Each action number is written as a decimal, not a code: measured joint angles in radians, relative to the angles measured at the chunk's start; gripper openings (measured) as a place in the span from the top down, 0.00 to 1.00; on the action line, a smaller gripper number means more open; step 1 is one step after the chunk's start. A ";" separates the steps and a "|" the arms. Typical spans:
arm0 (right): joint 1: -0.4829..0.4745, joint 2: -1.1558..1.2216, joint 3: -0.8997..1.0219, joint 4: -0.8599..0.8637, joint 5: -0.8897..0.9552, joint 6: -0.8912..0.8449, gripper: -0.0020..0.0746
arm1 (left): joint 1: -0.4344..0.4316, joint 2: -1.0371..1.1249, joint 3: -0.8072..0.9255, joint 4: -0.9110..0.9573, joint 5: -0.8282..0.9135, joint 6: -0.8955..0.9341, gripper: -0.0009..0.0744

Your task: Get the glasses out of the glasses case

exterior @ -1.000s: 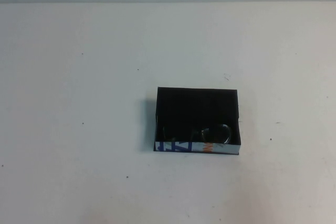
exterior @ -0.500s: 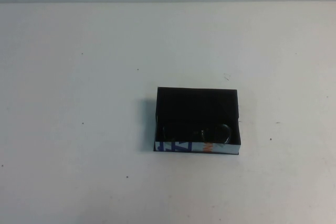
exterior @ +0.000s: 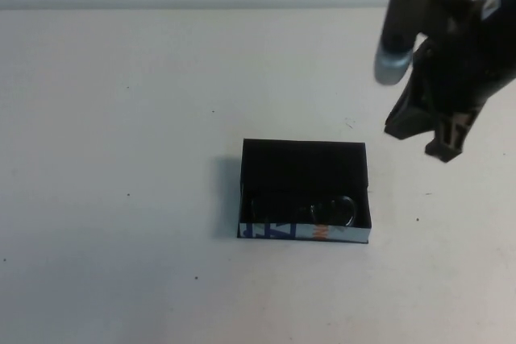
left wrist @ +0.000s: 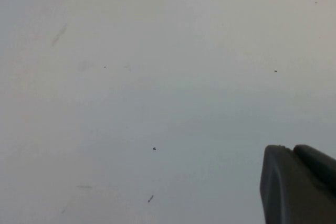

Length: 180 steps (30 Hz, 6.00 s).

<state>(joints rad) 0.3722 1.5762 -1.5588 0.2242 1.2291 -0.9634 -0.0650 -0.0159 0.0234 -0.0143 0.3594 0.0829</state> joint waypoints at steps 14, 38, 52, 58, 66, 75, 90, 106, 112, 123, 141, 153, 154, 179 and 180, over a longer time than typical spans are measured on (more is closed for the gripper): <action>0.228 0.382 -0.203 -0.224 0.003 0.005 0.95 | 0.000 0.000 0.000 0.000 0.000 0.000 0.99; 0.230 0.555 -0.261 -0.150 -0.030 -0.003 0.58 | 0.000 0.000 0.000 0.000 0.000 0.000 0.99; 0.228 0.609 -0.267 -0.148 -0.064 -0.005 0.62 | 0.000 0.000 0.000 0.000 0.000 0.000 0.99; 0.227 0.600 -0.267 -0.136 -0.046 -0.003 0.90 | 0.000 0.000 0.000 0.000 0.000 0.000 0.99; 0.215 0.464 -0.282 -0.208 -0.016 0.158 0.90 | 0.000 0.000 0.000 0.000 0.000 0.000 0.99; -0.020 0.265 -0.217 -0.147 -0.003 0.771 0.90 | 0.000 0.000 0.000 0.000 0.000 0.000 0.99; -0.263 0.049 0.413 -0.115 -0.239 0.852 0.90 | 0.000 0.000 0.000 0.000 0.000 0.000 0.99; -0.263 0.231 0.422 -0.098 -0.428 0.852 0.66 | 0.000 0.000 0.000 0.000 0.000 0.000 0.99; -0.263 0.088 0.422 -0.098 -0.428 0.831 0.63 | 0.000 0.000 0.000 0.000 0.000 0.000 0.99; -0.263 -0.563 0.626 0.040 -0.647 0.599 0.74 | 0.000 0.000 0.000 0.000 0.000 0.000 0.99; -0.263 -1.408 1.271 0.032 -1.052 0.689 0.99 | 0.000 0.000 0.000 0.000 0.000 0.000 0.99; -0.381 -1.552 1.551 -0.086 -1.180 0.863 0.99 | 0.000 0.000 0.000 0.000 0.000 0.000 0.99; -0.388 -1.568 1.568 -0.097 -1.161 0.883 0.99 | 0.000 0.000 0.000 0.000 0.000 0.000 0.99; -0.327 -1.584 1.587 -0.196 -0.917 1.107 0.99 | 0.000 0.000 0.000 0.000 0.000 0.000 0.99; -0.327 -1.584 1.587 -0.196 -0.917 1.107 0.99 | 0.000 0.000 0.000 0.000 0.000 0.000 0.99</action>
<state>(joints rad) 0.0449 -0.0074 0.0282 0.0282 0.3118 0.1439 -0.0650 -0.0159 0.0234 -0.0143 0.3594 0.0829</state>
